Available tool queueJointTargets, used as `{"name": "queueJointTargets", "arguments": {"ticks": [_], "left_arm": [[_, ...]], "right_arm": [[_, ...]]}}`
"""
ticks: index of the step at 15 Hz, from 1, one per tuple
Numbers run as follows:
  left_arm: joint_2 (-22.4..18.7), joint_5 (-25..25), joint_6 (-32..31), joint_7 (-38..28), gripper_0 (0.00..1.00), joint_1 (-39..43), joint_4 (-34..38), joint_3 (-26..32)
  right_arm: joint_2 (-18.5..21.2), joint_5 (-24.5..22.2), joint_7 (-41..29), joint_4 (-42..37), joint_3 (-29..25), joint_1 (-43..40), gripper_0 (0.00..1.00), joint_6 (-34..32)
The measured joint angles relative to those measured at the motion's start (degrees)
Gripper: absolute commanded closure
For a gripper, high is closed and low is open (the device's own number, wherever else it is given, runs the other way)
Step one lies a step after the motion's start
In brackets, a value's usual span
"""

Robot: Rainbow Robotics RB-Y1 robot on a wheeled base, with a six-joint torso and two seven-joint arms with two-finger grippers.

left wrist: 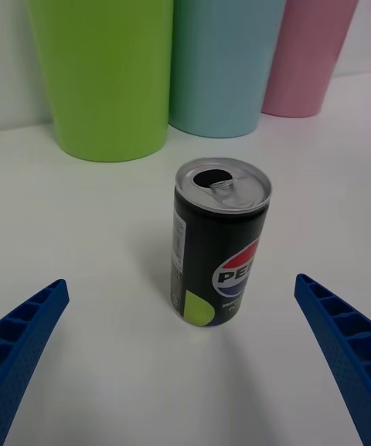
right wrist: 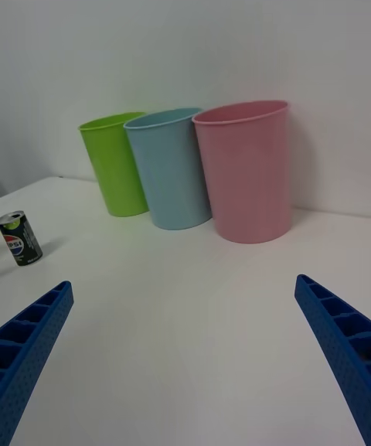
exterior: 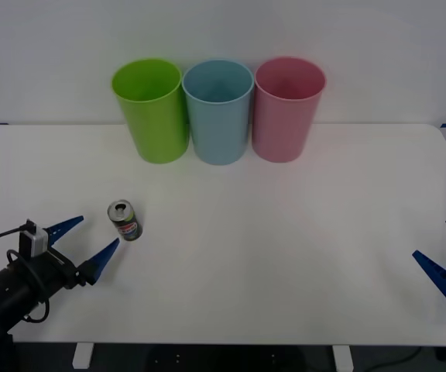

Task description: Grasp the object on the table and drop it into the matching bin: aluminum can to the light blue bin, PET bottle to the pink bin.

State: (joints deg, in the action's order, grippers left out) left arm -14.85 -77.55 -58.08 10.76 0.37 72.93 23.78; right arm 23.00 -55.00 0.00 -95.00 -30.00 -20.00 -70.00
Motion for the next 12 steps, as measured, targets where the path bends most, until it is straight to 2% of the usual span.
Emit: {"name": "queueJointTargets", "arguments": {"ticks": [12], "left_arm": [[0.02,-0.87,3.02,4.62,0.0,-10.75,-13.33,-3.56]], "right_arm": [[0.0,0.0,0.0,0.0,0.0,0.0,0.0,0.0]]}}
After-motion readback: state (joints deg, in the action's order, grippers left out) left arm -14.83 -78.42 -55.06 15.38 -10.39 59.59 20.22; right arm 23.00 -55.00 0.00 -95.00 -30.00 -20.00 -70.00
